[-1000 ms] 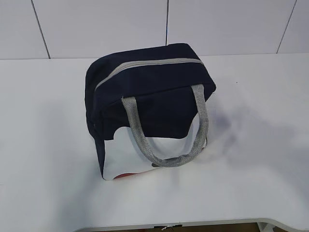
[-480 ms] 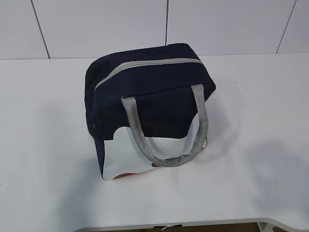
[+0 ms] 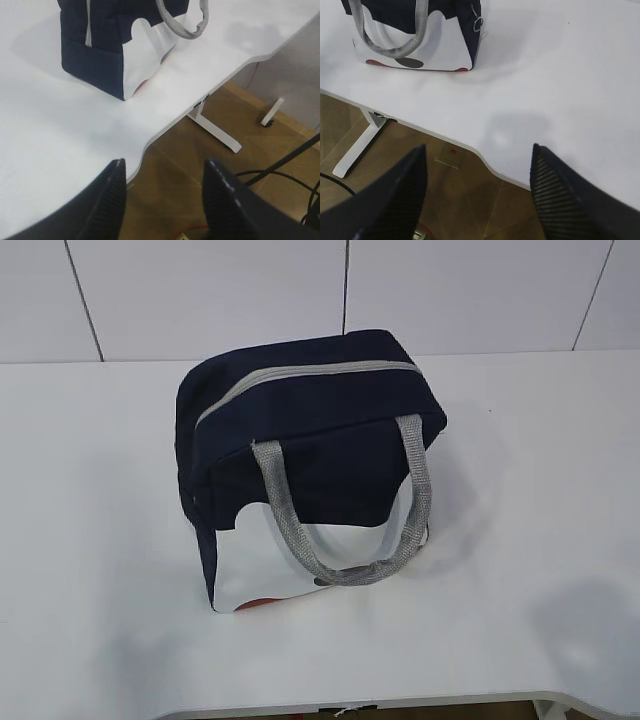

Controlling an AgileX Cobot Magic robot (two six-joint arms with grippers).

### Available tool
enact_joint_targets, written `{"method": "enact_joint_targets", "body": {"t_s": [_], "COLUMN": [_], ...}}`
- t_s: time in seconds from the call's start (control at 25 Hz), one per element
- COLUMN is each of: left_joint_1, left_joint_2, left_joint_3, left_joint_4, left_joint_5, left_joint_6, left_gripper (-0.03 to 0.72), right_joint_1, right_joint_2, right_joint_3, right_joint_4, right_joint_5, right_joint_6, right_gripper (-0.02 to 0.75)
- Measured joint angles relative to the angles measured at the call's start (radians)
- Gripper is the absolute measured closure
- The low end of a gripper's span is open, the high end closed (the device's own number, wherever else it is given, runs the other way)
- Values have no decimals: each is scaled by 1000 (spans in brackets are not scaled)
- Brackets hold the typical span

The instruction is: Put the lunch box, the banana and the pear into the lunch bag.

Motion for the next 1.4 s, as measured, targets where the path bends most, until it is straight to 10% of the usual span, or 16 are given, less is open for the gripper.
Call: {"method": "enact_joint_targets", "body": {"t_s": [1.4], "left_joint_1": [2], "left_joint_2": [-22], "left_joint_3": [14], "left_joint_4": [164], "left_joint_5": [6], "left_joint_6": [-173], "left_gripper": [299], "right_joint_1": [0], "right_joint_2": [-121], "right_joint_3": [196], "right_joint_4": [81], "right_joint_5": [-68], "right_joint_6": [-102], "right_gripper": [210]}}
